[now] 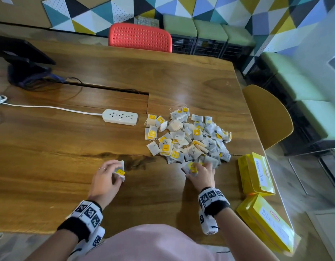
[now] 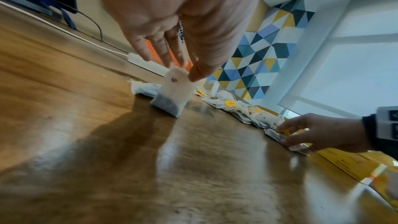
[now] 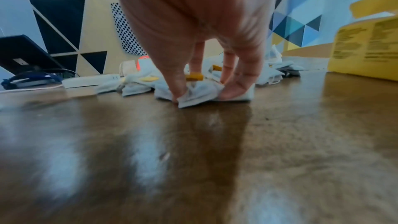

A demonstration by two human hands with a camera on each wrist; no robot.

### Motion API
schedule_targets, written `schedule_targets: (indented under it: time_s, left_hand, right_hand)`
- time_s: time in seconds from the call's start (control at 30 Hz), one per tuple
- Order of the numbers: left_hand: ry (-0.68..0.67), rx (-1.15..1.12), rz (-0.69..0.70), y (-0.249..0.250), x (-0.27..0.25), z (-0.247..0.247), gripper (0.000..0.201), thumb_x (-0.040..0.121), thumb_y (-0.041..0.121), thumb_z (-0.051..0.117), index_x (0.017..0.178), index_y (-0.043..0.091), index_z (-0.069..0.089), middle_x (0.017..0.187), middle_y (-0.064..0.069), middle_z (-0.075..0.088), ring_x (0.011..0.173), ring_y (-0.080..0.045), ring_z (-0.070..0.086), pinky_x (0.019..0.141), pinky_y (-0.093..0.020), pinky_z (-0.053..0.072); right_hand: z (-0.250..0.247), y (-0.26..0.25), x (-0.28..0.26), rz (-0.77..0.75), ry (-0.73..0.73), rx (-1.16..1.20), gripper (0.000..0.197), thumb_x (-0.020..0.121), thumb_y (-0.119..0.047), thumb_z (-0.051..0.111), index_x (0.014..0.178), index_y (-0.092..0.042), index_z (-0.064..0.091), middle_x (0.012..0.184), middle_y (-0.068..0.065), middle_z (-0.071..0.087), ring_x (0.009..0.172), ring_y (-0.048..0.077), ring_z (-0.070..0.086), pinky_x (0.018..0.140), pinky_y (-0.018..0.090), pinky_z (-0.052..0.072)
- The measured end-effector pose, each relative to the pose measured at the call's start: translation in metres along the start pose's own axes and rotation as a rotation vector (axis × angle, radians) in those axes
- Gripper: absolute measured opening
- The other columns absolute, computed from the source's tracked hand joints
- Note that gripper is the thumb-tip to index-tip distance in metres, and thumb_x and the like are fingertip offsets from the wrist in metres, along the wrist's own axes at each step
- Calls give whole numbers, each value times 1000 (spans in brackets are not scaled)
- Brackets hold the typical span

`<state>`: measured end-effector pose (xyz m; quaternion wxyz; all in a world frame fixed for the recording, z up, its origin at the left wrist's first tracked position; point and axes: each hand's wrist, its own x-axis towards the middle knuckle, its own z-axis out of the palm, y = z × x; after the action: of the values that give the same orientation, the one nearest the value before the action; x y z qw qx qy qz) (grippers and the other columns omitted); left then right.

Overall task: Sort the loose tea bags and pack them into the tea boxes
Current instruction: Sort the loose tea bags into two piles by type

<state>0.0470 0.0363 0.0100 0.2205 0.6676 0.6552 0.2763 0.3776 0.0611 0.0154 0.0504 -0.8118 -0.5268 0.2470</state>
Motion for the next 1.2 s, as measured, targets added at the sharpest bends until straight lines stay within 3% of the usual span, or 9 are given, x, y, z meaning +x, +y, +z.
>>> schedule_targets:
  time_s: [0.17, 0.23, 0.3, 0.37, 0.47, 0.63, 0.77, 0.93, 1.2]
  left_hand:
    - [-88, -80, 83, 19, -4, 15, 28, 83, 3, 65, 103, 22, 66, 114, 13, 54, 107, -3, 51, 93, -15, 38]
    - [-140, -106, 74, 27, -4, 20, 26, 86, 6, 64, 105, 23, 65, 114, 14, 54, 107, -1, 50, 93, -13, 37]
    - [-174, -126, 90, 35, -2, 23, 24, 87, 9, 63, 105, 24, 65, 114, 14, 55, 106, -1, 51, 94, -18, 39]
    - [-215, -155, 136, 46, 3, 25, 22, 87, 11, 63, 106, 23, 65, 114, 14, 56, 106, 0, 52, 93, -16, 40]
    - [-342, -202, 172, 68, 12, 30, 26, 90, 19, 63, 116, 22, 62, 117, 11, 56, 106, -1, 53, 93, -18, 44]
    - [-524, -329, 136, 97, 22, 40, 48, 86, 28, 69, 131, 21, 54, 120, 9, 56, 100, 2, 58, 77, -6, 48]
    - [-469, -309, 115, 99, 21, 45, 37, 76, 31, 79, 110, 22, 68, 101, 12, 66, 89, -1, 61, 72, -7, 45]
    - [-381, -351, 15, 87, 19, 42, 22, 76, 22, 79, 97, 25, 72, 95, 12, 70, 86, 0, 64, 76, -15, 51]
    - [-359, -534, -177, 61, 12, 25, 30, 86, 2, 67, 106, 23, 61, 105, 5, 67, 101, -8, 64, 87, -27, 55]
  right_hand:
    - [-16, 3, 8, 10, 60, 211, 15, 85, -10, 68, 100, -13, 72, 109, 7, 64, 101, 22, 60, 86, 23, 43]
    - [-22, 4, 3, 64, 54, 377, 14, 81, -13, 74, 95, -15, 72, 98, 3, 70, 90, 18, 64, 81, 27, 50]
    - [-24, 2, -8, 113, -55, 633, 17, 81, -9, 73, 97, -10, 69, 99, 9, 71, 78, 17, 64, 70, 33, 56]
    - [-24, -4, -24, 147, -262, 989, 19, 87, 2, 63, 106, 1, 63, 100, 17, 69, 71, 16, 64, 60, 25, 53]
    - [-22, -15, -39, 176, -508, 1267, 17, 93, 6, 49, 108, 4, 58, 85, 13, 67, 65, 15, 62, 62, 23, 53]
    - [-20, -33, -51, 222, -674, 1305, 20, 99, -6, 40, 104, -1, 59, 91, 17, 66, 74, 23, 63, 57, 24, 51]
    - [-20, -40, -56, 209, -747, 1292, 31, 102, -27, 41, 104, -2, 60, 90, 17, 69, 73, 24, 67, 59, 24, 52]
    - [-13, -36, -54, 191, -701, 1326, 26, 95, 5, 46, 120, 12, 49, 109, 28, 60, 81, 23, 69, 67, 22, 57]
    - [-18, -28, -60, 193, -644, 1379, 18, 92, 10, 48, 108, 7, 57, 111, 26, 62, 88, 27, 70, 71, 25, 59]
